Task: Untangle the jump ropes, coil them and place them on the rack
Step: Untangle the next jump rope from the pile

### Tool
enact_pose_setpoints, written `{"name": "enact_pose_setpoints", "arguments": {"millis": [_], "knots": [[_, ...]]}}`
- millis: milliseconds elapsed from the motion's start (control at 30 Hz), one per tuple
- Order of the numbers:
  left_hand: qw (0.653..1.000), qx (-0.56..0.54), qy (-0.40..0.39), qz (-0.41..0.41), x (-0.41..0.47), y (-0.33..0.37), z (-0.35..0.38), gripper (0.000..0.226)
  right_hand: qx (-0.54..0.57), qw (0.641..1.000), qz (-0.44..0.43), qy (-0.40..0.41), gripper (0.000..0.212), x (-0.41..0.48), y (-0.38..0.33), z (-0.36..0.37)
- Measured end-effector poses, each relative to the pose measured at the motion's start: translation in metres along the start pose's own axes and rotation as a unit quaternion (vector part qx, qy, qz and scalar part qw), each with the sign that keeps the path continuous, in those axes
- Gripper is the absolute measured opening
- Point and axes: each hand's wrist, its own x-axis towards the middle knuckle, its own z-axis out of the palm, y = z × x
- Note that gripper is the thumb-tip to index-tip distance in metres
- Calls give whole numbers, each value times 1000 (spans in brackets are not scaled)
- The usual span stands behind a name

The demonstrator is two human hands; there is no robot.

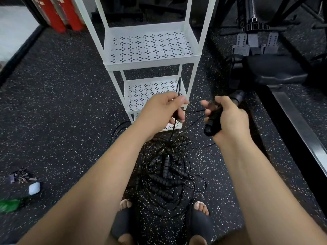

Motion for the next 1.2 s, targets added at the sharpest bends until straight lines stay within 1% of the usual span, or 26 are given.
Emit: {"name": "enact_pose_setpoints", "arguments": {"millis": [67,133,200,267,300,367,467,567,667,767,833,933,967,1033,1100,1133,1200], "knots": [[999,-31,14,13,-2,9,-6,24,-74,997,-21,-6,7,-6,5,2],[998,-58,29,26,-3,15,-14,24,-164,985,-47,-42,6,-14,10,4],[994,-88,43,39,-4,19,-19,26,-223,966,-35,-122,15,-22,16,5],[992,-111,48,48,-4,19,-22,27,-252,946,3,-201,22,-31,25,8],[990,-121,48,51,-3,19,-23,27,-258,940,15,-223,23,-35,30,10],[987,-138,52,56,-1,18,-23,28,-256,939,22,-227,22,-40,38,15],[984,-156,66,59,0,17,-24,25,-259,941,8,-218,9,-44,42,20],[983,-157,82,54,3,16,-23,24,-290,933,-30,-209,13,-43,41,20],[989,-117,82,35,7,7,-24,34,-275,935,-44,-218,12,-41,35,21],[996,-87,36,9,8,-8,-21,55,-250,942,-62,-214,12,-37,27,22],[1000,-29,-1,-7,8,-22,-18,71,-232,948,-63,-210,8,-34,22,20],[995,11,-77,-69,8,-46,-9,95,-216,954,-68,-198,10,-30,13,18],[990,11,-108,-86,10,-56,-7,96,-207,956,-69,-194,9,-28,10,17],[981,15,-168,-99,9,-70,-4,80,-189,962,-72,-184,10,-26,3,16],[970,53,-214,-100,6,-81,-1,59,-179,965,-83,-175,12,-23,-5,13],[964,73,-235,-103,4,-87,1,52,-174,966,-88,-171,11,-22,-9,12],[950,90,-276,-118,0,-100,5,51,-162,969,-93,-161,12,-20,-17,10]]}}
